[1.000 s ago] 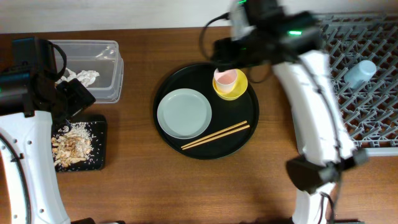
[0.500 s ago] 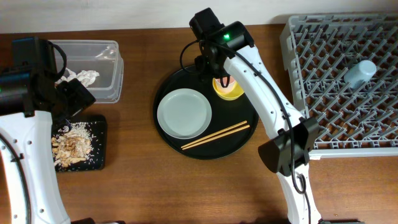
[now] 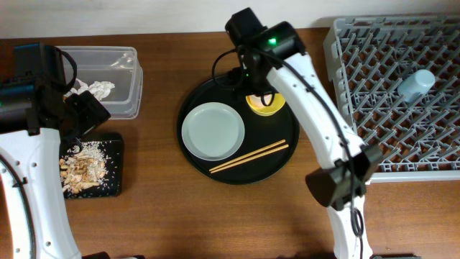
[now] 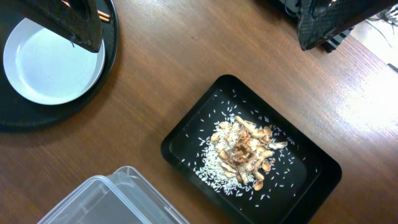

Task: Sort waste into correct bins and load items into the dishwasher rack
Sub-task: 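Grasp the pink cup out of the yellow cup with the right gripper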

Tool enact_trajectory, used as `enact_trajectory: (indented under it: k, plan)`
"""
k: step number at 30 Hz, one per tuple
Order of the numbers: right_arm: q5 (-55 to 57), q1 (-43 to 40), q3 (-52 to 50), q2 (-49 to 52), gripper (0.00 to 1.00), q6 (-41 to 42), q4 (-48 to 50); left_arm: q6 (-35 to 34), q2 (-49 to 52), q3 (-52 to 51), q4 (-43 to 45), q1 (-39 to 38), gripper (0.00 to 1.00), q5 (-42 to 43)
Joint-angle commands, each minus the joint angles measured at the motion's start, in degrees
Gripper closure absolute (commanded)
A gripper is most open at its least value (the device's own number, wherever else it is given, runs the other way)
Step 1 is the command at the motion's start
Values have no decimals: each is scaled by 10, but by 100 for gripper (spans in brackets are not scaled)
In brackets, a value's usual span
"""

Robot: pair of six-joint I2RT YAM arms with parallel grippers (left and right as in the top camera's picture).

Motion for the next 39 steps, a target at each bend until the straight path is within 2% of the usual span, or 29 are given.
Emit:
enact_trajectory:
  k: [1,7,13,17,19,23,29,32,39]
  plan:
    - [-70,0,4,-40,0,9,-11,1,-6,3,-1,2,1,-3]
    - [-84,0,4,-39,2,9,9,1,-6,3,-1,2,1,-2]
    - [14,0,-6,-25,2,9,87,1,-6,3,-1,2,1,-2]
    - [75,-3,-43,3,6,10,156,1,-6,3,-1,2,1,-2]
    - [73,-7,-67,14,12,10,190,1,-6,3,-1,2,1,-3]
    - [73,-19,-118,41,30,17,260,1,-6,3,-1,2,0,-3]
    - [73,-36,-161,77,34,27,323,1,-6,3,-1,2,1,-2]
    - [69,-34,-162,93,38,37,332,1,-6,3,-1,2,1,-3]
    - [71,-25,-163,116,40,62,339,1,-6,3,-1,2,1,-2]
